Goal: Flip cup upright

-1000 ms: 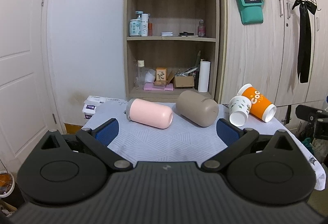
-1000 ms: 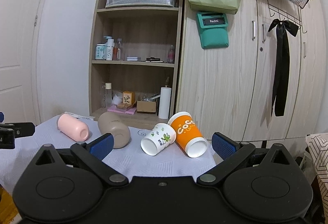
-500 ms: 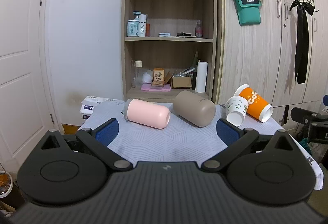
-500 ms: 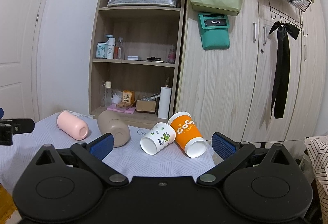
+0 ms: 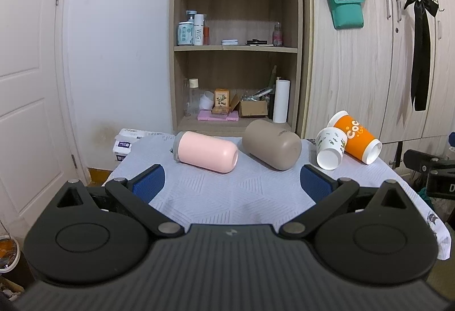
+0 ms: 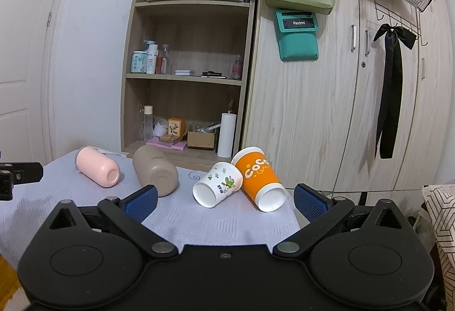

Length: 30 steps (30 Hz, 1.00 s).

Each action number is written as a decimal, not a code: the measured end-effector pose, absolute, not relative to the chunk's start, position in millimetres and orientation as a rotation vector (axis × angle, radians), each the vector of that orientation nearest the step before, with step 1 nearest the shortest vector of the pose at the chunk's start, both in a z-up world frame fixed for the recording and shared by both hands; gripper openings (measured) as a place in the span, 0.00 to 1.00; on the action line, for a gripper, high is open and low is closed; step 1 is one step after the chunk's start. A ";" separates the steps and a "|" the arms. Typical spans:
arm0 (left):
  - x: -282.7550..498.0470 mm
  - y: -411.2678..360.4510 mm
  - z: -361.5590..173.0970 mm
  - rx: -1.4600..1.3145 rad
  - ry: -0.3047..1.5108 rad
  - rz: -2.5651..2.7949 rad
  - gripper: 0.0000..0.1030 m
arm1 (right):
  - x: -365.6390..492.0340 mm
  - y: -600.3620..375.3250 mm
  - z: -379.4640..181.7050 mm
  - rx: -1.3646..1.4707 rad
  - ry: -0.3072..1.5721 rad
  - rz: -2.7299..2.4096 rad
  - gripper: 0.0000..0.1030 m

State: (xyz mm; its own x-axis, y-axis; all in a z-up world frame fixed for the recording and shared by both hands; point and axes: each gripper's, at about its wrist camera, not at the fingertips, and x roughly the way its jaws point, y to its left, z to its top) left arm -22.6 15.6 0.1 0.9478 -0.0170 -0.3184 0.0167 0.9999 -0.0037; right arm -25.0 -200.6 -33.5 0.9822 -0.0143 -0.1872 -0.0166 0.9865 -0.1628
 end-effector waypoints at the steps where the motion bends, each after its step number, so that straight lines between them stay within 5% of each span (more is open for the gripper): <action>1: -22.3 15.5 -0.3 -0.001 0.327 -0.016 1.00 | -25.5 -201.2 -33.5 -0.166 0.187 0.003 1.00; 16: 8.8 -16.0 18.3 -0.049 0.403 -0.131 1.00 | -16.6 -235.9 -17.9 -0.210 0.141 0.174 1.00; 30: 101.6 -108.2 -20.0 -0.262 0.615 -0.314 0.97 | 63.5 -316.3 -55.7 -0.259 0.325 0.217 1.00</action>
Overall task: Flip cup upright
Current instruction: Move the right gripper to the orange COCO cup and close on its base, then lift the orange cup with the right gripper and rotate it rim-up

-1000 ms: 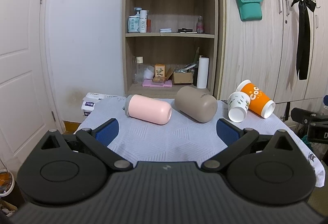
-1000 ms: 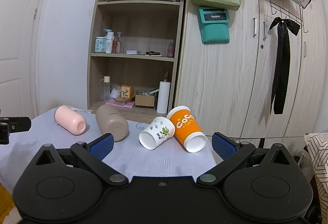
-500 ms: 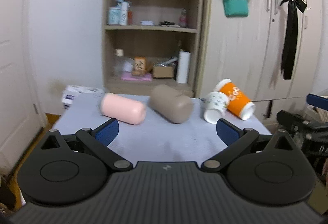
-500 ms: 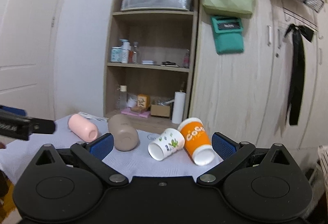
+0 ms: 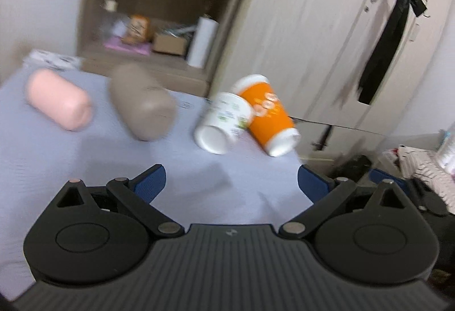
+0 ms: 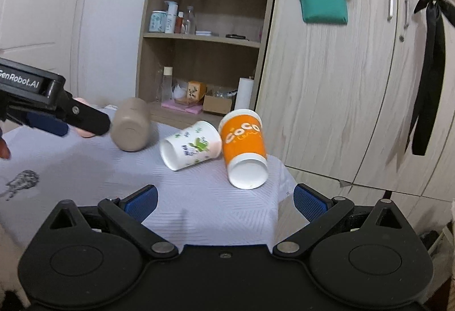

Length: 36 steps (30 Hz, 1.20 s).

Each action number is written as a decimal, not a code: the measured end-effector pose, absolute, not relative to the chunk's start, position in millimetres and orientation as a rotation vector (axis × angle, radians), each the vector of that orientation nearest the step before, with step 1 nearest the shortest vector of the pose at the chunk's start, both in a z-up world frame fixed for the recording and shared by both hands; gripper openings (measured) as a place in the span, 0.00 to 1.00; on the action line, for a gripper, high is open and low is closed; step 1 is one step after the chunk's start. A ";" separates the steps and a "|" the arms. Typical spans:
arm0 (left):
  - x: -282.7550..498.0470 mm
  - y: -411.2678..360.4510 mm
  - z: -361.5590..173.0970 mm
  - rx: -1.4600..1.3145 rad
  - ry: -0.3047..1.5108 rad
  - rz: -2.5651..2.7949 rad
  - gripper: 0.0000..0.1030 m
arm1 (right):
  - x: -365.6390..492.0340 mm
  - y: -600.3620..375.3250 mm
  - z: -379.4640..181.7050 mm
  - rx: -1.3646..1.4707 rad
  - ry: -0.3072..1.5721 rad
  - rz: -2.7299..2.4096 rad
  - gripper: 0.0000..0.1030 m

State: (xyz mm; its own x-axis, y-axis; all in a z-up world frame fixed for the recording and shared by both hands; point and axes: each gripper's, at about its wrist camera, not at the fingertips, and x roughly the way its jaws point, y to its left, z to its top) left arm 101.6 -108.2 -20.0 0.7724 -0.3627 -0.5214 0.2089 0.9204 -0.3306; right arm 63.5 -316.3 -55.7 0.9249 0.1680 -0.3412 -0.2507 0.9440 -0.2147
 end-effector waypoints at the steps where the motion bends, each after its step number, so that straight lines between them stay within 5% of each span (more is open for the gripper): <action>1: 106.8 -115.6 -20.9 -0.264 0.622 -0.318 0.97 | 68.7 -318.9 -56.6 -0.267 0.323 0.228 1.00; 22: 191.4 -168.7 -58.5 -0.498 0.712 -0.294 0.92 | 197.6 -323.1 -87.8 -0.320 0.412 0.339 0.95; 26: 197.8 -165.8 -62.4 -0.518 0.714 -0.289 0.92 | 206.2 -327.9 -87.5 -0.274 0.436 0.329 0.85; 28: 197.0 -163.2 -64.7 -0.522 0.711 -0.296 0.92 | 209.4 -334.5 -85.6 -0.203 0.451 0.344 0.67; 36: 194.9 -159.4 -66.5 -0.536 0.702 -0.332 0.92 | 191.5 -355.4 -83.3 -0.042 0.510 0.341 0.67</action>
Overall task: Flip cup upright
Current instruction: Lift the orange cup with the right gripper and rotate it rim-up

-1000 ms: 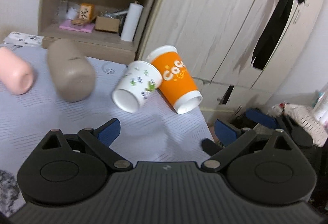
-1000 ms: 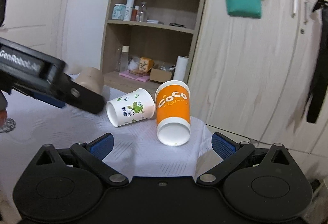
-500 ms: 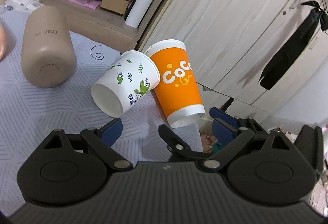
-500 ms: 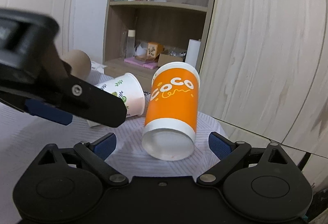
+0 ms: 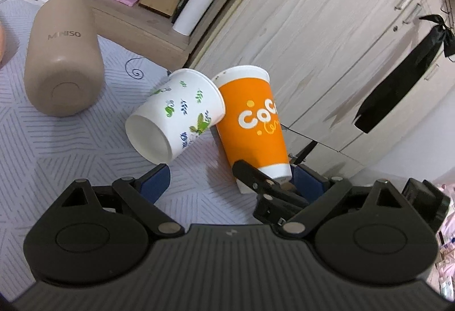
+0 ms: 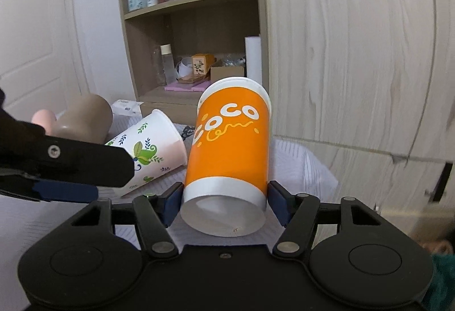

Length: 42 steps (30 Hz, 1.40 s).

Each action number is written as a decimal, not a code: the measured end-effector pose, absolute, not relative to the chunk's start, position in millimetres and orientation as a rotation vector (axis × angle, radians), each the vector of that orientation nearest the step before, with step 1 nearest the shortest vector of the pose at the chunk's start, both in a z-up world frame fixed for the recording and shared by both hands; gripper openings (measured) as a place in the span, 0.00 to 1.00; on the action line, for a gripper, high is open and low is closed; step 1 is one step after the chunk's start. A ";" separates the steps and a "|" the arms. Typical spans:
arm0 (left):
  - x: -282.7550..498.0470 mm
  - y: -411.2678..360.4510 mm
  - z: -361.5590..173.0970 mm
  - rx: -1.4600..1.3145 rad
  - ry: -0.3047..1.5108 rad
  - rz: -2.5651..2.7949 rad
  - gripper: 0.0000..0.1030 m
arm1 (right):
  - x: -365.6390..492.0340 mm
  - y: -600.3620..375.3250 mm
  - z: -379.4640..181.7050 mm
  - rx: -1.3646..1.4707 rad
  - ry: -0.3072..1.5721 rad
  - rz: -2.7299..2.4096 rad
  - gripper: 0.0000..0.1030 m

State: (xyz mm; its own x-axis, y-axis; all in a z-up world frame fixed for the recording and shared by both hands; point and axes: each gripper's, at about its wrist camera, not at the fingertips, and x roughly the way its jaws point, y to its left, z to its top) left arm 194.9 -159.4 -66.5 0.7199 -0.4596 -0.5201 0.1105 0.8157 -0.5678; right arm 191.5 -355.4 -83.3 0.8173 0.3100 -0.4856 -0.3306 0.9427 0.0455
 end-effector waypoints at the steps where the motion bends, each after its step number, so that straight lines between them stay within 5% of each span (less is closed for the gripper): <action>1: 195.0 -159.8 -67.0 -0.534 0.703 -0.338 0.92 | 189.0 -357.6 -82.9 -0.028 0.519 0.338 0.67; 23: 180.2 -137.1 -83.2 -0.636 0.789 -0.563 0.92 | 105.3 -343.1 -71.4 0.238 0.743 0.385 0.67; 29: 162.6 -124.5 -76.2 -0.493 0.774 -0.533 0.71 | 96.1 -322.8 -72.9 0.241 0.785 0.458 0.69; 42: 162.5 -105.8 -85.0 -0.478 0.798 -0.583 0.68 | 125.6 -323.9 -73.7 0.274 0.774 0.500 0.80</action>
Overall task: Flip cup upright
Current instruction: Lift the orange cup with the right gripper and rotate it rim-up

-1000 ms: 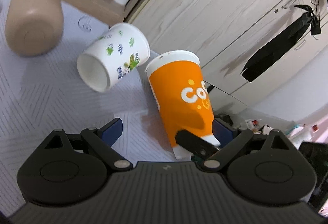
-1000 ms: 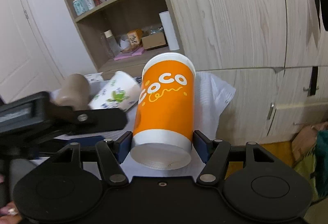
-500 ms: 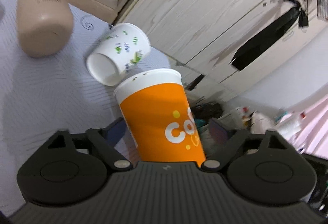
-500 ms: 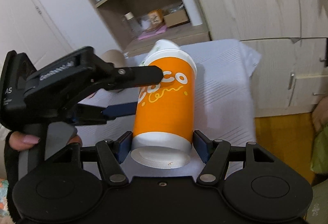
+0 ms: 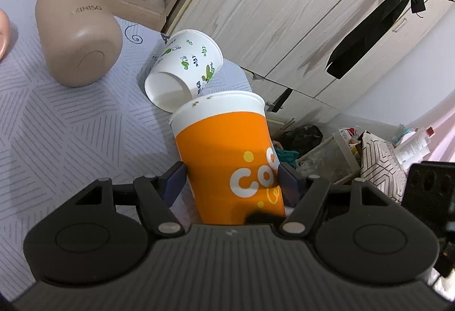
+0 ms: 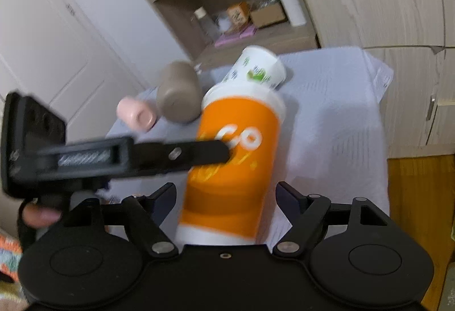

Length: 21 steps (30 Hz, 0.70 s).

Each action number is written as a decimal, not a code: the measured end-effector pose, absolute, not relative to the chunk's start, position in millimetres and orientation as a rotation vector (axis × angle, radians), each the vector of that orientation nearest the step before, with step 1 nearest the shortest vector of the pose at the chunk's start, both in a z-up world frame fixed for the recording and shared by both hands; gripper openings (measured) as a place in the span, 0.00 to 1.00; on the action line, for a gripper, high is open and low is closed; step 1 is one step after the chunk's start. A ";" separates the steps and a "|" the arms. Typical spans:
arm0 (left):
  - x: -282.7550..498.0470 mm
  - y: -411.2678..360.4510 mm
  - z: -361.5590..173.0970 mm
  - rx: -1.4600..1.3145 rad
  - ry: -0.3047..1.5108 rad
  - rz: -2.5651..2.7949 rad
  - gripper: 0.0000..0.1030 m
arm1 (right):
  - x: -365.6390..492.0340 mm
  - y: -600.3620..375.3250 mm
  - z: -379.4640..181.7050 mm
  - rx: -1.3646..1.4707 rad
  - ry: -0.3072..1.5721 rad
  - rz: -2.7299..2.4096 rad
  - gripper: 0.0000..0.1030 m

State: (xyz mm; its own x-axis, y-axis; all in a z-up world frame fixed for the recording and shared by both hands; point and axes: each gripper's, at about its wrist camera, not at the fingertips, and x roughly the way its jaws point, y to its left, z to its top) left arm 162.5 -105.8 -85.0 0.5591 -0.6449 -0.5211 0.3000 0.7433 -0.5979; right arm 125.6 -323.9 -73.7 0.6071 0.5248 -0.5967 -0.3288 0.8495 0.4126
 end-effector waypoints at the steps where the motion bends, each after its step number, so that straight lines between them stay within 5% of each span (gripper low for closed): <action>1: 162.6 -104.9 -85.9 -0.486 0.799 -0.590 0.67 | 128.0 -323.9 -74.7 0.279 0.774 0.509 0.80; 6: 156.9 -101.1 -84.1 -0.470 0.798 -0.599 0.67 | 132.8 -325.0 -79.2 0.327 0.771 0.569 0.72; 21: 100.5 -72.7 -59.3 -0.306 0.637 -0.649 0.67 | 76.2 -286.6 -56.3 0.093 0.582 0.650 0.71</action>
